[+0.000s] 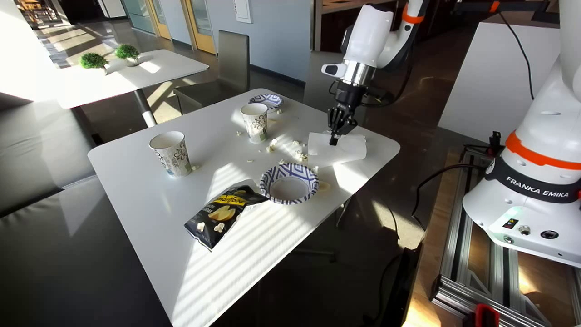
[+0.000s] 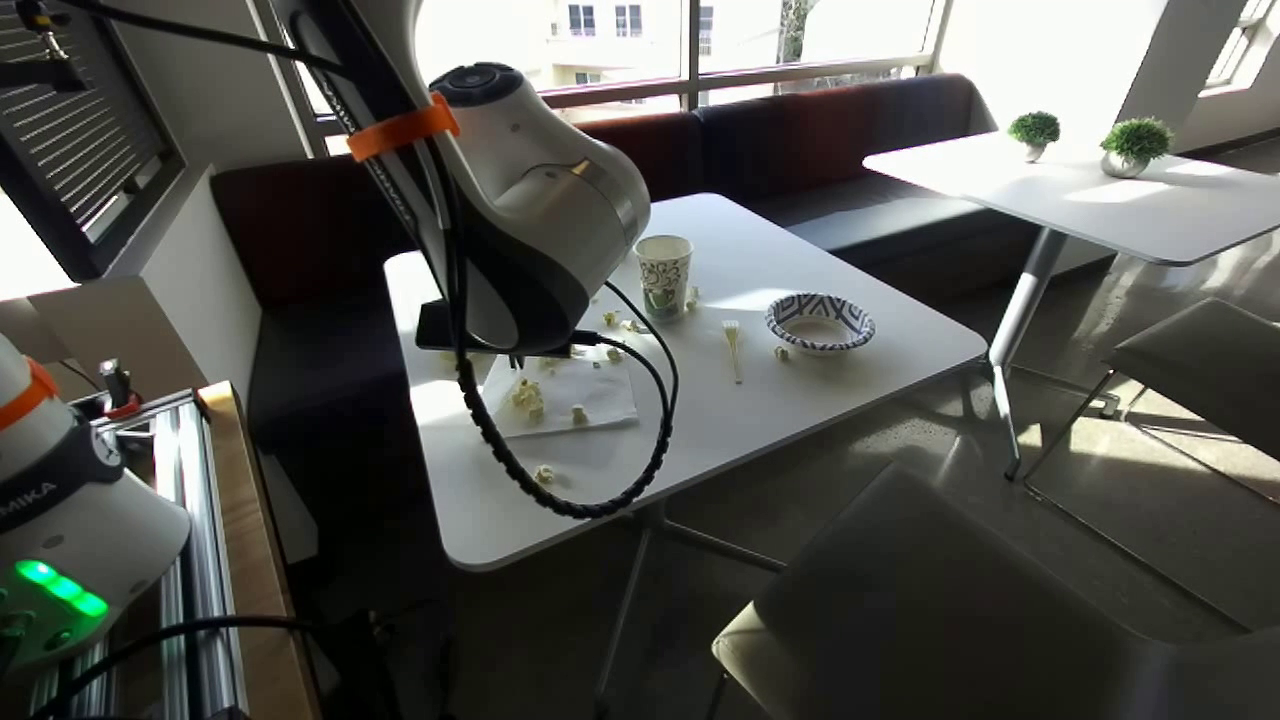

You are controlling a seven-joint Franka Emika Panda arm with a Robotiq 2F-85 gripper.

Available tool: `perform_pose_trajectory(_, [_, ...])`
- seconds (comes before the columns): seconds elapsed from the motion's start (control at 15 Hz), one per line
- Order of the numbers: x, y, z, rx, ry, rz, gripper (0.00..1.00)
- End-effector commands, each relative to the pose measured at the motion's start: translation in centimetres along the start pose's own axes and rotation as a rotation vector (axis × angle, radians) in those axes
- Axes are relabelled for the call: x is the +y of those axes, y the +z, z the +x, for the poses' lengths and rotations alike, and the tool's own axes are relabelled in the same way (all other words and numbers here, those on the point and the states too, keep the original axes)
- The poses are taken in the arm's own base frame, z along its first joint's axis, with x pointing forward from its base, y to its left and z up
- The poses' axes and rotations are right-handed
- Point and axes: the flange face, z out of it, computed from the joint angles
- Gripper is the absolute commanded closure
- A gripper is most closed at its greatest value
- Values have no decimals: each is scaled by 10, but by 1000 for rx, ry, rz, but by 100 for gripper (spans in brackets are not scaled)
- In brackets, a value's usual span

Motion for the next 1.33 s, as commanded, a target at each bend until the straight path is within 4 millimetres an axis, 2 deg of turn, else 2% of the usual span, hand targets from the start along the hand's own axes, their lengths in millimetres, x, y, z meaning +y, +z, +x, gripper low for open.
perform_pose_trajectory(0.0, [11, -12, 0, 18, -28, 27, 100])
perform_pose_trajectory(0.4, [37, -40, -11, 58, -71, 191, 100])
perform_pose_trajectory(0.67, [66, -45, -22, 53, -75, 266, 100])
perform_pose_trajectory(0.73, [62, -32, -24, 58, -87, 261, 100])
perform_pose_trajectory(0.93, [83, -24, -24, 26, -135, 286, 100])
perform_pose_trajectory(1.07, [79, -4, -20, -8, -165, 289, 100])
perform_pose_trajectory(1.27, [80, 5, -12, -59, -189, 288, 100])
